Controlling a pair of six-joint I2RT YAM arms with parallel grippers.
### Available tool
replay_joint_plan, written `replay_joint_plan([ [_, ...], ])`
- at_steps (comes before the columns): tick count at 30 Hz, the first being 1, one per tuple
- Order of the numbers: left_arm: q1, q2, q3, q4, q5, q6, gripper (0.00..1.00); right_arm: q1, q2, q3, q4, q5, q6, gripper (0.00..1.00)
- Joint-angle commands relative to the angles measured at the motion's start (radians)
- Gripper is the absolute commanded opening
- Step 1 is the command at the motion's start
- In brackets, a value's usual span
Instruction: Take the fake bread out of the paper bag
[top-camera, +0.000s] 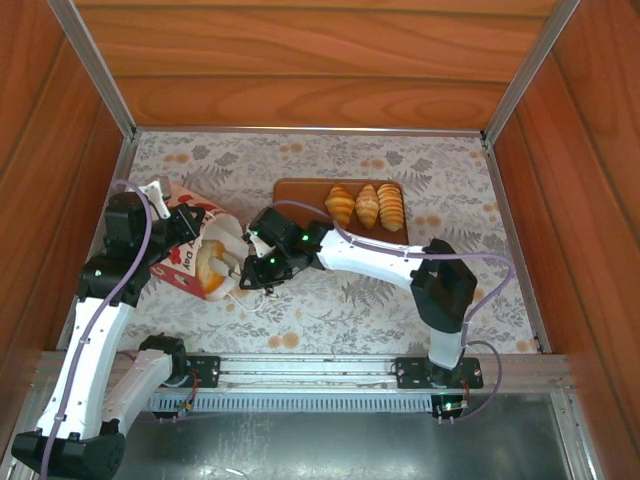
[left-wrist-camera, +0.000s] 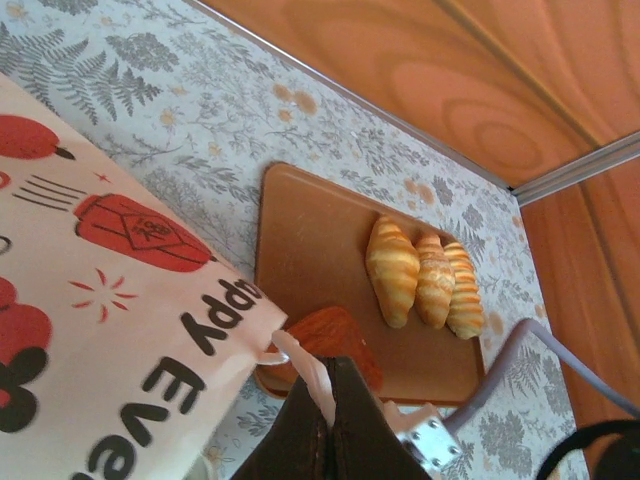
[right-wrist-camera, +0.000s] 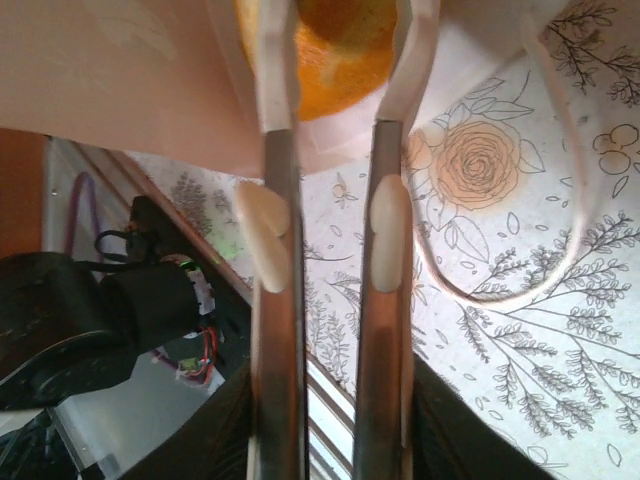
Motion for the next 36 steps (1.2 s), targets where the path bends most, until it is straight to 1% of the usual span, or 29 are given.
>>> replay_joint_plan([
  [1,-0.006,0.000,-0.002,0.017,0.021,-0.009,0.00,-0.007,0.001,0.064,-0.050,0.017,-0.030,0.39],
  [3,-0.007,0.003,-0.004,0.019,0.026,-0.007,0.00,-0.006,0.004,0.064,-0.056,0.028,-0.023,0.44],
  [6,-0.005,0.006,-0.006,0.021,0.032,-0.006,0.00,-0.008,0.010,0.064,-0.047,0.035,-0.018,0.49],
  [12,-0.005,0.006,-0.005,0.022,0.043,-0.007,0.00,-0.009,0.046,0.091,-0.021,-0.003,0.005,0.54],
  [20,-0.005,0.001,-0.010,0.024,0.050,-0.013,0.00,-0.020,0.098,0.105,0.023,-0.090,0.048,0.56],
  [23,-0.006,-0.004,-0.011,0.024,0.049,-0.013,0.00,-0.020,0.103,0.113,0.012,-0.094,0.046,0.52],
  [27,-0.006,-0.009,-0.014,0.024,0.040,-0.012,0.00,-0.020,0.086,0.123,-0.025,-0.070,0.019,0.37],
  [30,-0.007,-0.013,-0.016,0.023,0.029,-0.010,0.00,-0.019,0.047,0.109,-0.025,-0.052,0.013,0.30],
  [34,-0.006,-0.024,-0.024,0.024,0.004,-0.009,0.00,-0.019,-0.023,0.057,0.002,-0.033,0.011,0.25],
  [36,-0.007,-0.026,-0.028,0.024,-0.001,-0.009,0.00,-0.020,-0.055,0.031,0.010,-0.024,0.015,0.24],
])
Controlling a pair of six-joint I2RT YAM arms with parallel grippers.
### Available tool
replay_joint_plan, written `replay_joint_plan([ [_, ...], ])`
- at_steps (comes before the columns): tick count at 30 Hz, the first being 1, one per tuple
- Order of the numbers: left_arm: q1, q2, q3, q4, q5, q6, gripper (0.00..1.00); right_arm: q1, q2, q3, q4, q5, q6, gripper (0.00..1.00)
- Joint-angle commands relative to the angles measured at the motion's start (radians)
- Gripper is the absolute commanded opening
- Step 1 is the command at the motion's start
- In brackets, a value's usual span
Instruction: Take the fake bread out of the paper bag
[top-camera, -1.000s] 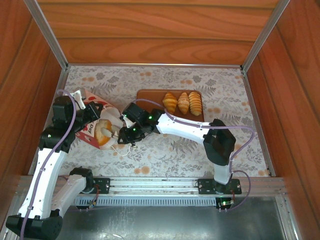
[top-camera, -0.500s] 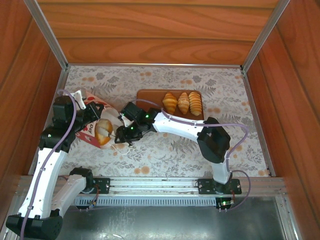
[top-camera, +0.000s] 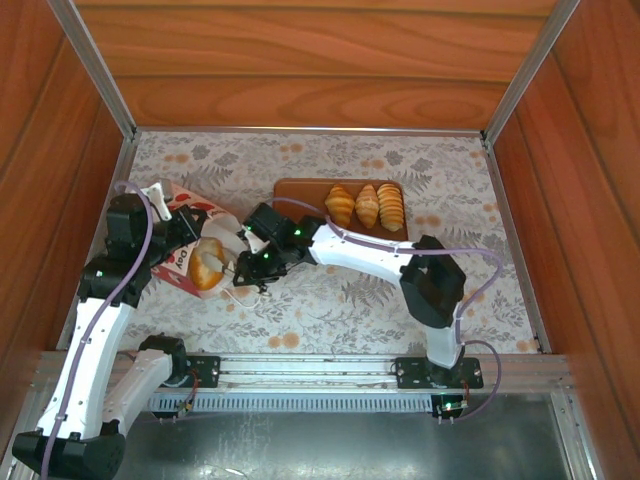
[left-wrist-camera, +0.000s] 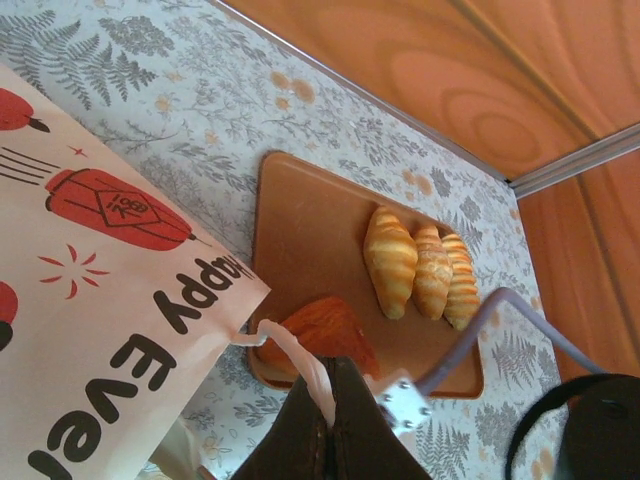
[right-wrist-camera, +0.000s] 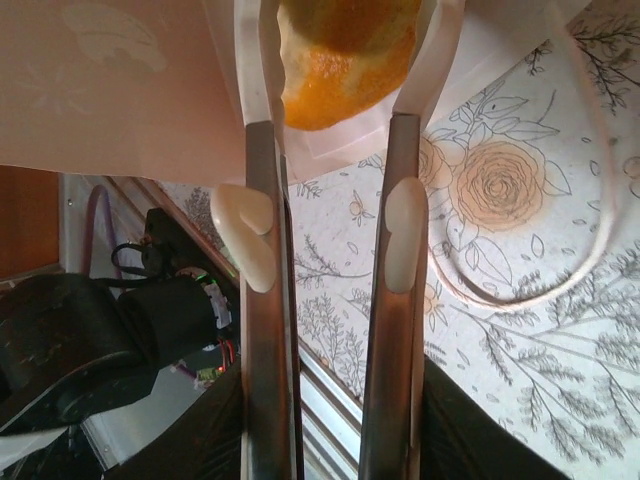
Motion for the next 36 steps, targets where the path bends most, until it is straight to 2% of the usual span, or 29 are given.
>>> replay_joint_plan([
  [1,-0.006,-0.017,-0.012,0.023,-0.015,-0.002,0.00,-0.008,-0.105,-0.038,0.034,0.006,-0.013,0.24],
  [15,-0.006,0.003,0.001,0.024,-0.013,0.002,0.00,-0.008,-0.338,-0.223,0.052,-0.053,-0.027,0.24],
  [22,-0.006,0.007,-0.001,0.024,-0.028,0.000,0.00,-0.025,-0.528,-0.337,-0.018,0.019,-0.026,0.23],
  [28,-0.007,0.002,-0.004,0.023,-0.050,-0.004,0.00,-0.089,-0.663,-0.406,-0.078,0.069,-0.010,0.22],
  [36,-0.005,-0.002,-0.006,0.024,-0.067,-0.006,0.00,-0.213,-0.751,-0.446,-0.080,0.099,0.013,0.22],
])
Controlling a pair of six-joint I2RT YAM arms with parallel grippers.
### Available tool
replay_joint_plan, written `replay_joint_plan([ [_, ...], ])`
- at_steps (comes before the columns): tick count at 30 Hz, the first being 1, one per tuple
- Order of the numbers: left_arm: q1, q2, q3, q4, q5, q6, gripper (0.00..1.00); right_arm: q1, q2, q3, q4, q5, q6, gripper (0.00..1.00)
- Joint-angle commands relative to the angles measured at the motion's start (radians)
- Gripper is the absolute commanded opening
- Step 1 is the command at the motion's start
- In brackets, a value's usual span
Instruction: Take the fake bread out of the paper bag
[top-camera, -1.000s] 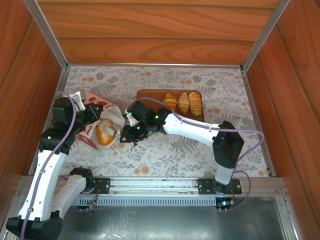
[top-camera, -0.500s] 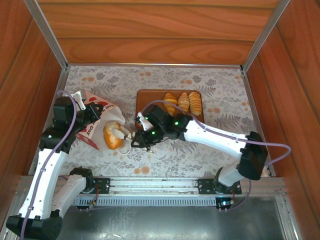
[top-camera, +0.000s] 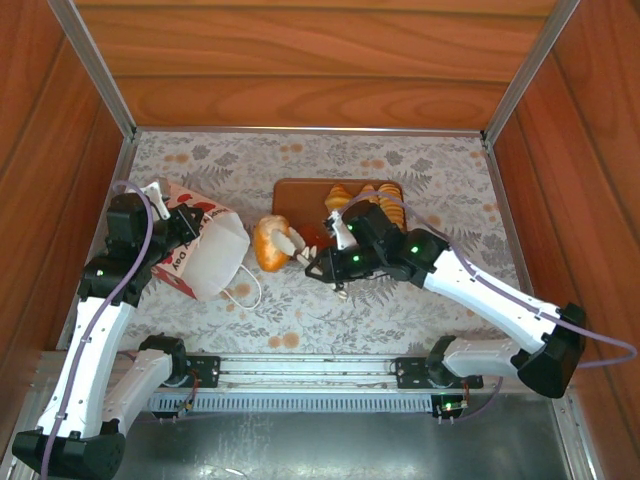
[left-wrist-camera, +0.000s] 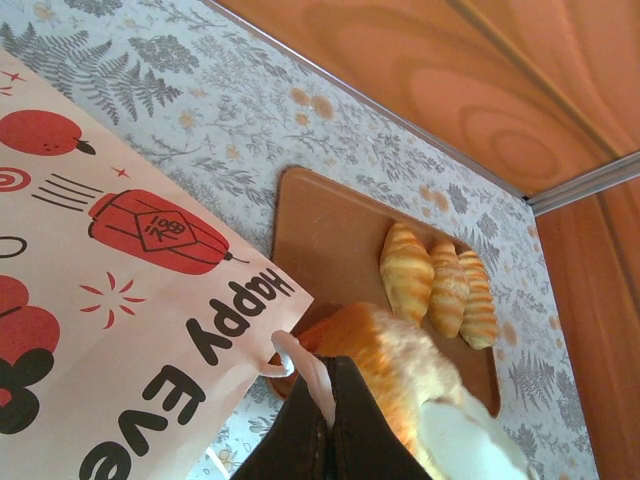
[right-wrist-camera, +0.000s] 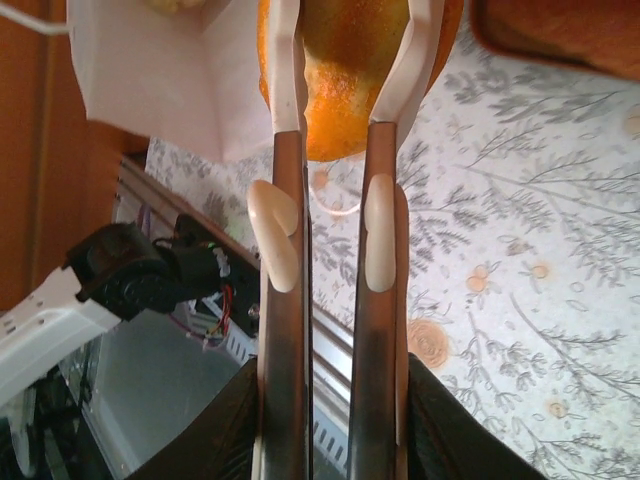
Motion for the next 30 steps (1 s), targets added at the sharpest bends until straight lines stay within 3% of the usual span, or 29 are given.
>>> replay_joint_plan([
  [1,-0.006,-0.009,-0.006,0.016,-0.016,-0.004,0.00,-0.052,-0.036,-0.016,0.057,0.033,0.022,0.22],
  [10,-0.005,-0.020,0.014,0.016,0.007,0.003,0.00,-0.142,0.063,-0.002,0.212,0.128,0.132,0.24],
  [30,-0.006,-0.056,0.007,0.017,0.025,0.011,0.00,-0.160,0.399,0.141,0.375,0.197,0.260,0.23],
])
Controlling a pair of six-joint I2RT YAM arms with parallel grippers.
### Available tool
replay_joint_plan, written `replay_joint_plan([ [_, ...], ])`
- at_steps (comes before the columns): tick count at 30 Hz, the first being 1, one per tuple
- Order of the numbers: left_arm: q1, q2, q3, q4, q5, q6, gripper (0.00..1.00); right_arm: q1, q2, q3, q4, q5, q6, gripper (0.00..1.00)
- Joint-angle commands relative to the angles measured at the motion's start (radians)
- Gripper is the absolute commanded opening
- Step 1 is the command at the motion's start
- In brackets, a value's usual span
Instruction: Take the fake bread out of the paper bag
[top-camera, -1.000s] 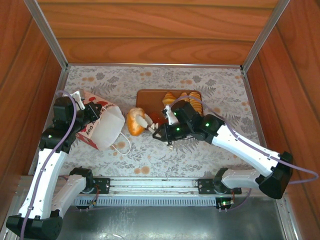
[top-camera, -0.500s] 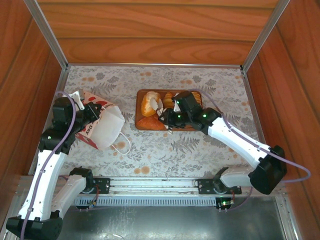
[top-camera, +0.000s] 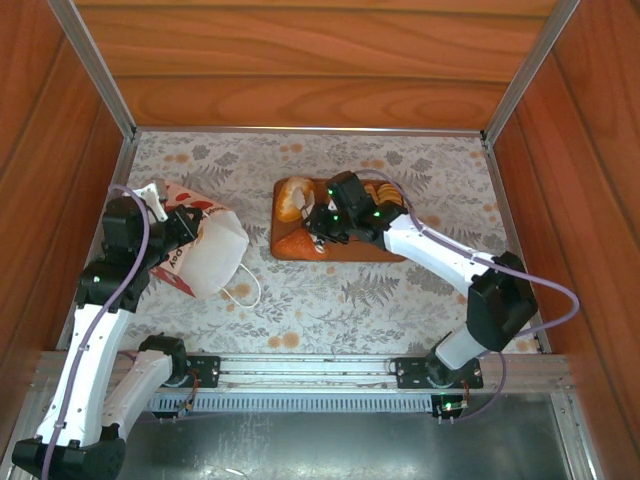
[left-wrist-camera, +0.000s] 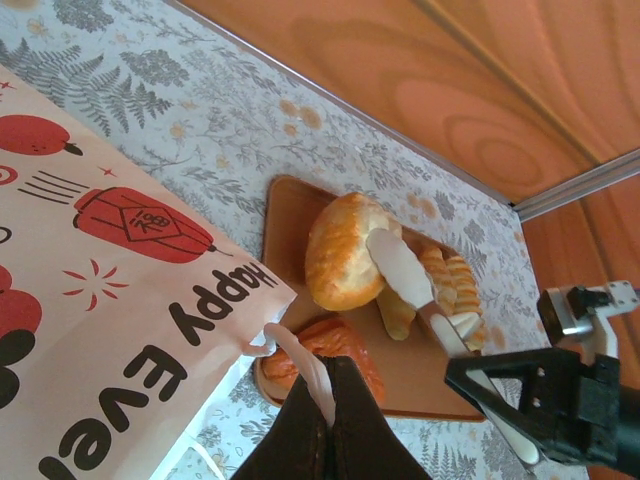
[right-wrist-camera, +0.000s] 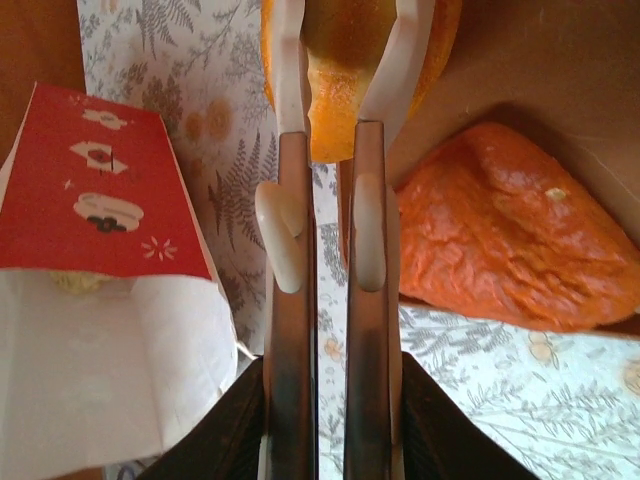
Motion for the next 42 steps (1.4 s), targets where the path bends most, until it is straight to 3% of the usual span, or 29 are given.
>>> replay_joint_plan([
  [1,-0.006,-0.021,0.007,0.017,0.017,0.011,0.00,-0.007,0.027,0.035,0.104,0.017,0.052,0.23],
  [14,-0.006,-0.030,0.007,0.017,0.015,0.031,0.00,-0.005,0.122,0.019,0.136,0.069,0.185,0.27],
  [18,-0.006,-0.030,0.004,0.016,0.014,0.030,0.00,0.012,0.121,0.046,0.065,0.123,0.206,0.33],
  [21,-0.005,-0.029,0.005,0.016,0.013,0.030,0.00,0.016,0.103,0.007,0.113,0.119,0.239,0.35],
  [25,-0.006,-0.026,0.004,0.016,0.010,0.028,0.00,0.021,0.093,0.007,0.094,0.090,0.248,0.33],
  [35,-0.005,-0.012,0.007,0.017,0.018,0.027,0.00,0.065,0.003,-0.034,0.067,0.168,0.248,0.32],
  [42,-0.006,-0.015,0.000,0.016,0.019,0.024,0.00,0.067,0.039,-0.031,0.096,0.151,0.278,0.34],
])
